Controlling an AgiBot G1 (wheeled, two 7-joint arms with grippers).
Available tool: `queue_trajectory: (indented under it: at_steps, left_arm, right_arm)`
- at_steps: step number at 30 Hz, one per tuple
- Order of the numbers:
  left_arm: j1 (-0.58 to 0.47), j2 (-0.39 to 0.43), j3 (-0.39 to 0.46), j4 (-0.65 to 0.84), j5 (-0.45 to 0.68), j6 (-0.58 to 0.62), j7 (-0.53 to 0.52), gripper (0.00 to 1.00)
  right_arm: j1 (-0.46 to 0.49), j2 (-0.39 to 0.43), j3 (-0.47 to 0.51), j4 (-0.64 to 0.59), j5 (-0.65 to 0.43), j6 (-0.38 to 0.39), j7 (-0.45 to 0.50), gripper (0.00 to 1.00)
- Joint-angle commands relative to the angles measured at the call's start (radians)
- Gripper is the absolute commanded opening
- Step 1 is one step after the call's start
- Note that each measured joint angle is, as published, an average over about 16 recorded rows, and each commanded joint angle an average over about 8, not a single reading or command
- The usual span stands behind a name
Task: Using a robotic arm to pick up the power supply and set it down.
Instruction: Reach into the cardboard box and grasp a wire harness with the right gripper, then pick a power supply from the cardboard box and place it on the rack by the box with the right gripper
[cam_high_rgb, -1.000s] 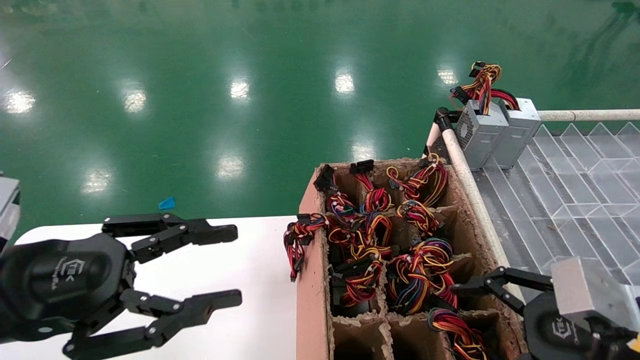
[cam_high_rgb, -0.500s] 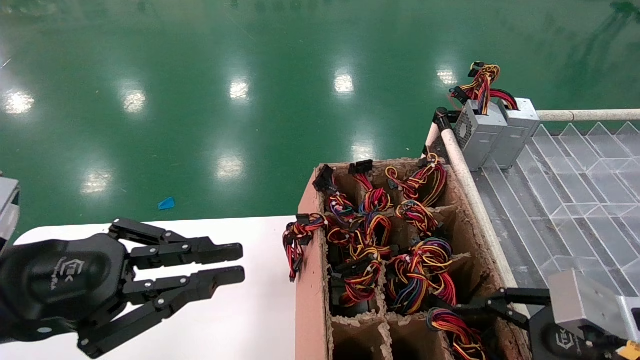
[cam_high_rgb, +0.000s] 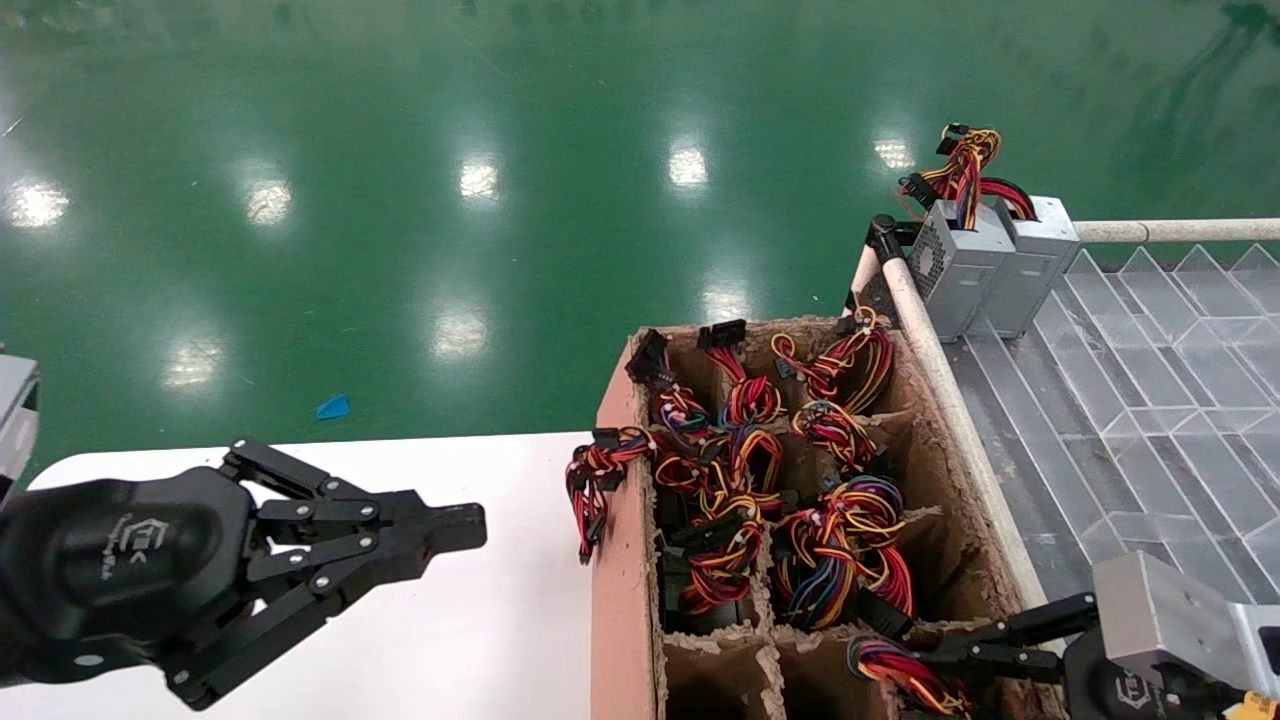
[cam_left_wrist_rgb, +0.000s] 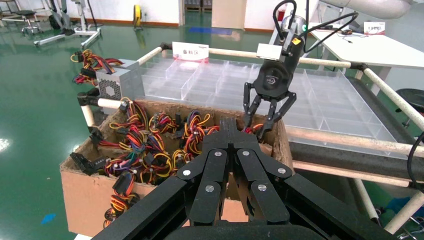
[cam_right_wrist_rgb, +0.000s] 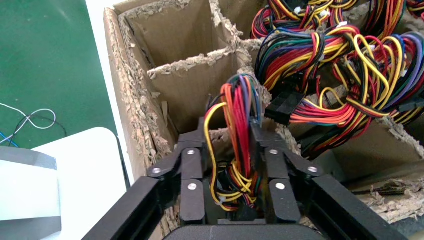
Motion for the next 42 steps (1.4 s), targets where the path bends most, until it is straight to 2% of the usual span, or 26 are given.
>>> queue_trajectory:
  at_steps: [1,13,22,27,33,42]
  left_arm:
    - [0.000,0.000,0.000,0.000,0.000,0.000,0.000,0.00]
    - [0.000,0.000,0.000,0.000,0.000,0.000,0.000,0.00]
    - [0.000,0.000,0.000,0.000,0.000,0.000,0.000,0.00]
    - [0.000,0.000,0.000,0.000,0.000,0.000,0.000,0.00]
    - [0.000,0.000,0.000,0.000,0.000,0.000,0.000,0.00]
    - [0.000,0.000,0.000,0.000,0.000,0.000,0.000,0.00]
  right_arm:
    - [0.000,0.001,-0.002,0.001,-0.004,0.000,0.000,0.00]
    - [0.057,0.010,-0.001,0.003,-0.014,-0.032,0.001,0.00]
    - [0.205,0.021,0.014,0.004,0.047,-0.084,0.010,0.00]
    - [0.360,0.034,-0.008,0.005,0.049,-0.098,0.011,0.00]
    - [0.621,0.002,-0.060,-0.001,0.002,-0.102,-0.001,0.00]
    - [0.988,-0.085,-0.180,-0.039,-0.222,-0.103,-0.077,0.00]
